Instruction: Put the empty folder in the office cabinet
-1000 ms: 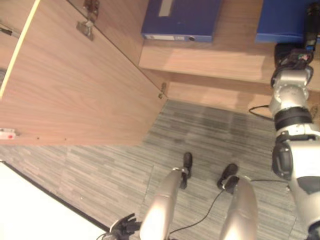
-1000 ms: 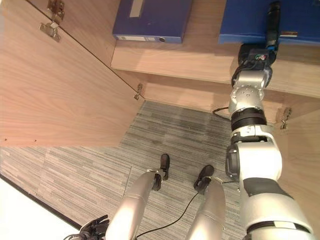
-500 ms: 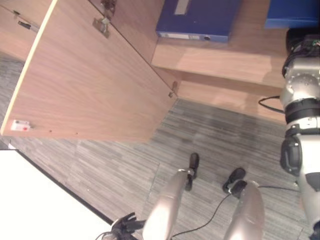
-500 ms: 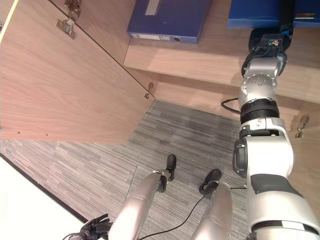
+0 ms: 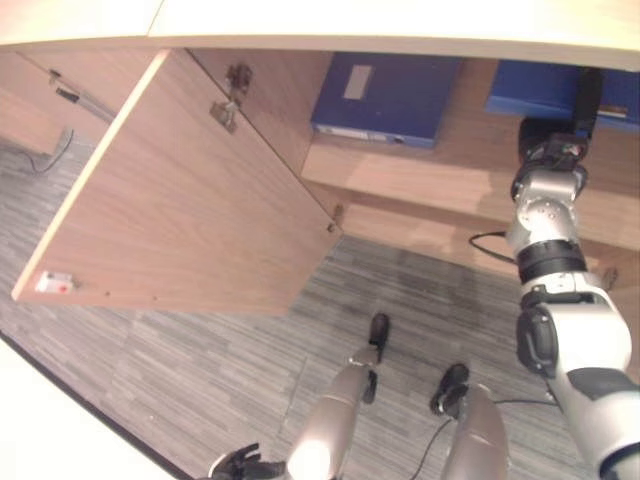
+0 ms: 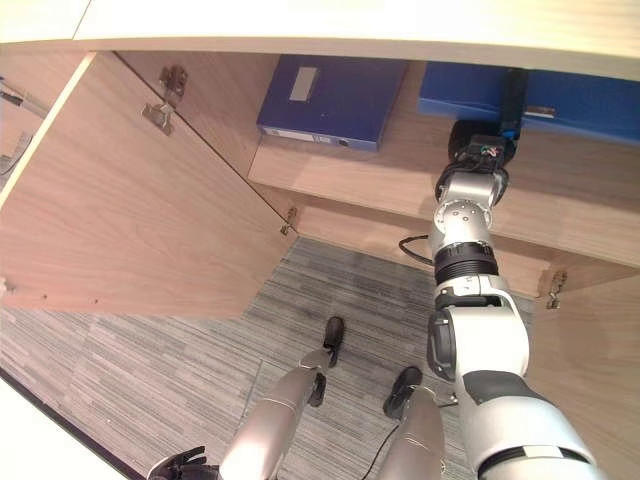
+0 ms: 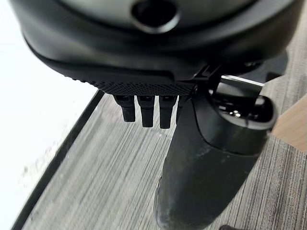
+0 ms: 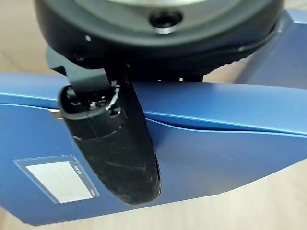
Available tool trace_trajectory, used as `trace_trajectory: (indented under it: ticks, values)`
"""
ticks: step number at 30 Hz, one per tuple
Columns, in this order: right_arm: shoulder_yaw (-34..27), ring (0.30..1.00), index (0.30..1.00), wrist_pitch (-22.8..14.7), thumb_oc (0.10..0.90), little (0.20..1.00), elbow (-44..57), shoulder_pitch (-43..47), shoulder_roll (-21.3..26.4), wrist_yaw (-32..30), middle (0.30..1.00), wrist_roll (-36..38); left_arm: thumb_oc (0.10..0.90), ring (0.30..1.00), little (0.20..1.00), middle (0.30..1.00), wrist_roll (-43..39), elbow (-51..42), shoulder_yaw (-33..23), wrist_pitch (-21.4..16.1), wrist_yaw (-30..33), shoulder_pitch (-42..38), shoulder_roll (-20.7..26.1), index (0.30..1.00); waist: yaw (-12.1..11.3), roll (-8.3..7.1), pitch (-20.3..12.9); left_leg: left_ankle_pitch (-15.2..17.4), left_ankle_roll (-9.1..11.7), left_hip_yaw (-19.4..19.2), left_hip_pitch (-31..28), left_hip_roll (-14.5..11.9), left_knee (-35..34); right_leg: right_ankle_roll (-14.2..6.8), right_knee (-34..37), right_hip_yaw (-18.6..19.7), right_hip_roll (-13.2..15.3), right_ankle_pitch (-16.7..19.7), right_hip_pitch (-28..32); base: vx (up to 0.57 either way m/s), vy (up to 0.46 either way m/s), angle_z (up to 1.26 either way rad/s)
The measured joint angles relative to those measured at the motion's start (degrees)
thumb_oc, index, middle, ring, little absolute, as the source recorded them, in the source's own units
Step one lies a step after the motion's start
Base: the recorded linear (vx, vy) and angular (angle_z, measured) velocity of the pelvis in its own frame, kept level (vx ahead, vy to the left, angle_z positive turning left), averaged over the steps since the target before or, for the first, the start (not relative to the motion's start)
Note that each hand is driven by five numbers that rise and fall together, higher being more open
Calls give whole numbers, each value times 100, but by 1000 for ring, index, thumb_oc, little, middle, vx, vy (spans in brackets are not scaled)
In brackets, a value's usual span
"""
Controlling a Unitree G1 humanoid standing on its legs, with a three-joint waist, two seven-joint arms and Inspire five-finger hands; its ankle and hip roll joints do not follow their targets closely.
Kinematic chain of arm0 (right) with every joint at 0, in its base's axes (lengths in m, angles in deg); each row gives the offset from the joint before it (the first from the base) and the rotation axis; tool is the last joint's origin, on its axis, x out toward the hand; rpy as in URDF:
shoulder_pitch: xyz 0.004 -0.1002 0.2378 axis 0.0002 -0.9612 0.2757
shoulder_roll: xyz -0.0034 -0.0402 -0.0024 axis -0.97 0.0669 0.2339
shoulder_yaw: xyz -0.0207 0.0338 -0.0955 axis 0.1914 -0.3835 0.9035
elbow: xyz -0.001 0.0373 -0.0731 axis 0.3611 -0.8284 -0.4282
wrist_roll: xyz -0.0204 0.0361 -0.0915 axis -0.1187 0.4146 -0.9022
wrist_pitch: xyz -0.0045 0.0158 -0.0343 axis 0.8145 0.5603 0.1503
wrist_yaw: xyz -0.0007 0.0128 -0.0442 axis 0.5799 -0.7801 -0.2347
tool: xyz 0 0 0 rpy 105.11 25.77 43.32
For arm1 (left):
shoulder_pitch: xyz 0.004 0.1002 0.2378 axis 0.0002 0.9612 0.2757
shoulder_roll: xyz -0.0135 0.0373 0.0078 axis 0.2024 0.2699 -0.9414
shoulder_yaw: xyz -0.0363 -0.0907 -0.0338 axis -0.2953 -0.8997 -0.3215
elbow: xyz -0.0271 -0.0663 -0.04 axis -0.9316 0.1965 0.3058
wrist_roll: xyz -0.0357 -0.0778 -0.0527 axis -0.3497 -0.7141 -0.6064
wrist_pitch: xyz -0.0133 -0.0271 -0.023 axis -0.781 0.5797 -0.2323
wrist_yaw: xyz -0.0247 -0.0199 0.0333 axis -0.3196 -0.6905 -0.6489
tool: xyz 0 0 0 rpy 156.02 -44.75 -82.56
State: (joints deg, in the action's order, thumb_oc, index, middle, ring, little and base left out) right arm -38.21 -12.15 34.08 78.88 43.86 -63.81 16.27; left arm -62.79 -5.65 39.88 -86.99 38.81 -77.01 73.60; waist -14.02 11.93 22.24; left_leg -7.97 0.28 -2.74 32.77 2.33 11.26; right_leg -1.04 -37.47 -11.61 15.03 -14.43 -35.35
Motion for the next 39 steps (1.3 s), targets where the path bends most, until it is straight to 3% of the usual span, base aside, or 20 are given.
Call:
trace_trajectory:
  ticks: [1, 2, 4, 6, 7, 9, 11, 12, 13, 14, 15, 18, 22, 29, 39]
  values:
    - [-41, 300, 300, -81, 400, 300, 43, -62, -81, -3, 300, -3, 800, 900, 900, 900, 27, -81, 14, 16, 30, 16, 0, 900, -37, 63, -50, 7, -109, -96, -23, 22, -64, -38, 183, 47, 23, 84, 46, 123, 262, -26]
    - [-90, 300, 300, -122, 400, 300, 175, -146, -107, -16, 300, 16, 800, 900, 900, 900, 108, -159, -57, -35, 52, -1, 8, 900, -19, 81, -64, 30, -232, -181, -39, 126, -66, -229, 340, 103, 90, 207, 104, 142, 344, -20]
    - [-115, 300, 300, -229, 400, 300, 279, -246, -83, -25, 300, 19, 800, 900, 900, 900, 108, -265, -108, -94, 80, -72, 19, 900, 11, 128, -67, 42, -311, -266, -165, 270, -100, -358, 259, 125, 307, 160, 186, 26, 184, 1]
    - [-125, 300, 300, -232, 400, 300, 308, -245, -105, -71, 300, 23, 800, 900, 900, 900, 108, -392, -97, -147, 81, -88, 61, 900, -26, 127, -66, 79, -360, -387, -242, 352, -92, -374, 285, 154, 428, 157, 232, -55, 68, -24]
    - [-20, 300, 300, -202, 400, 300, 335, -208, -132, -73, 300, 5, 800, 900, 900, 900, 90, -557, -15, -136, 70, -122, 169, 900, -170, 112, -51, 96, -388, -654, -288, 340, -61, -366, 166, -126, 602, 322, 115, -51, -99, -59]
    - [80, 300, 300, -61, 400, 300, 338, -133, -151, -78, 300, -50, 800, 900, 900, 900, 75, -692, -22, -153, 85, -137, 264, 900, -210, 150, -36, 120, -423, -667, -303, 234, -63, -423, 135, -351, 599, 437, -85, -13, -98, -58]
    - [186, 300, 300, 53, 400, 300, 343, -67, -178, -78, 300, -80, 800, 900, 900, 900, 69, -685, -49, -145, 96, -179, 321, 900, -185, 183, -19, 168, -483, -664, -287, 116, -69, -428, 673, -476, 482, 492, -116, 25, -94, -26]
    - [204, 300, 300, 64, 400, 300, 343, -64, -170, -78, 300, -113, 800, 900, 900, 900, 17, -692, -44, -142, 83, -228, 353, 900, -144, 182, -11, 238, -464, -655, -278, 76, -73, -453, 1117, -497, 403, 1095, -40, -24, -116, -7]
    - [210, 300, 300, 62, 400, 300, 343, -64, -166, -78, 300, -118, 800, 900, 900, 900, -38, -718, -38, -142, 83, -228, 350, 900, -143, 185, -8, 224, -425, -641, -279, 35, -98, -330, 1208, -502, 323, 1164, -30, -44, -119, -24]
    - [219, 300, 300, 68, 400, 300, 325, -69, -169, -80, 300, -123, 800, 900, 900, 900, -131, -835, -44, -149, 70, -118, 356, 900, -117, 190, 7, 145, -317, -610, -273, -67, -191, -336, 1524, -492, 59, 1332, 56, -60, -31, -29]
    - [254, 300, 300, 51, 400, 300, 306, -69, -149, -94, 300, -125, 800, 900, 900, 900, -132, -833, -34, -140, 64, -47, 356, 900, -18, 167, 27, 93, -243, -596, -285, -121, -289, -322, 1520, -506, 33, 1368, 37, -22, -27, -25]
    - [263, 300, 300, 41, 400, 300, 170, -13, 132, -133, 300, -164, 800, 900, 900, 900, -132, -753, 49, -99, 63, 5, 351, 900, 143, 117, 66, 42, -136, -602, -251, -127, -498, -200, 1320, -449, 60, 1291, -209, 9, -45, -1]
    - [485, 300, 300, 185, 400, 300, -150, 95, 609, -232, 300, -389, 800, 900, 900, 900, -137, -740, 61, -101, 63, 121, 352, 900, 169, 125, 161, 34, -123, -564, -120, -137, -565, -164, 1210, -422, 45, 1271, -423, -4, -47, 0]
    - [1015, 300, 300, 819, 400, 300, -1040, 1079, 1342, -367, 300, -603, 800, 900, 900, 900, -357, -857, 195, -70, 53, 186, 353, 900, 262, 117, 447, -61, -157, -601, 370, -12, -214, 49, 469, -284, 249, 1010, -1052, -13, -21, 12]
    - [1519, 300, 300, 1216, 400, 300, -1267, 1503, 1408, -360, 300, -609, 800, 900, 900, 900, -586, -1509, 416, 5, 39, 137, 373, 900, 287, 27, 534, 12, -172, -596, 515, 12, -53, 130, 279, -272, 312, 910, -1199, -6, -23, 4]
